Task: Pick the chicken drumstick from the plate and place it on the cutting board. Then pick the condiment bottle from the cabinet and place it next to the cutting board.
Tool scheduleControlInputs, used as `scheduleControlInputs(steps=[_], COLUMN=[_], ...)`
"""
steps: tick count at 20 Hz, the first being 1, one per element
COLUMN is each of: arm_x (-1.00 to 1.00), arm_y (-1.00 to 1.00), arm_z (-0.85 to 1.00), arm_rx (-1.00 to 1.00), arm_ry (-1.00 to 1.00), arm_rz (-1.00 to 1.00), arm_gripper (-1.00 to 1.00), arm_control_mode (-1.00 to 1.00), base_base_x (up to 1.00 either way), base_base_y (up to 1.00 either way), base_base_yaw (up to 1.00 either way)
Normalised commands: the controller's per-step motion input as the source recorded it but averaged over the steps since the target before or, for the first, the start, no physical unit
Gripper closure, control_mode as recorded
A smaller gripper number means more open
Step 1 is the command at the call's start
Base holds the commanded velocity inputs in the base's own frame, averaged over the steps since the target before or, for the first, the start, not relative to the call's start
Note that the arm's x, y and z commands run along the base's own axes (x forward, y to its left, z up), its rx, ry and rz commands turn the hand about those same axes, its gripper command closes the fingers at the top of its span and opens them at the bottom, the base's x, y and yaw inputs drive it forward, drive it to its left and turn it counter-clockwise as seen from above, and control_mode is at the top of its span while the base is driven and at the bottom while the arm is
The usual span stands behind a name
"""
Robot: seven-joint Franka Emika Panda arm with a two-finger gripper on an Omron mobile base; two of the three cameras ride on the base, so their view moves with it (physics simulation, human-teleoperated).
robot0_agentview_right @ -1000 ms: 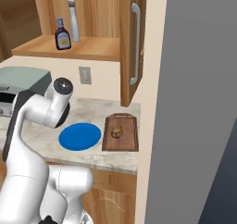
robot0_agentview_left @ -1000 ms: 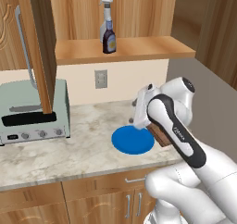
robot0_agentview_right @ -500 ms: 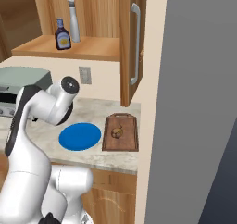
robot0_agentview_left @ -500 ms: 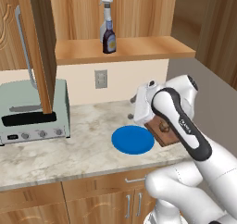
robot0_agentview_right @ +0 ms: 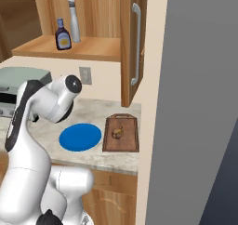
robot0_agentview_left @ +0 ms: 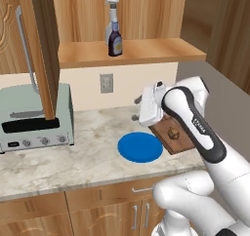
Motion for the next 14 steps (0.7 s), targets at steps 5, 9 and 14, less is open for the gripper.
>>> scheduleControlInputs(steps=[5, 9, 14], arm_x=[0.0, 0.0, 0.01], arm_y=[0.12, 0.12, 0.11], arm_z=[0.33, 0.33, 0.3], arm_rx=[0.07, 0.06, 0.05], arm_ry=[0.0, -0.02, -0.06], arm_rz=[0.02, 0.01, 0.0], arm_gripper=[-1.0, -1.0, -1.0], arm_control_mode=[-1.0, -1.0, -1.0], base_base_x=[0.0, 0.0, 0.0], base_base_y=[0.0, 0.0, 0.0], base_base_yaw=[0.0, 0.0, 0.0])
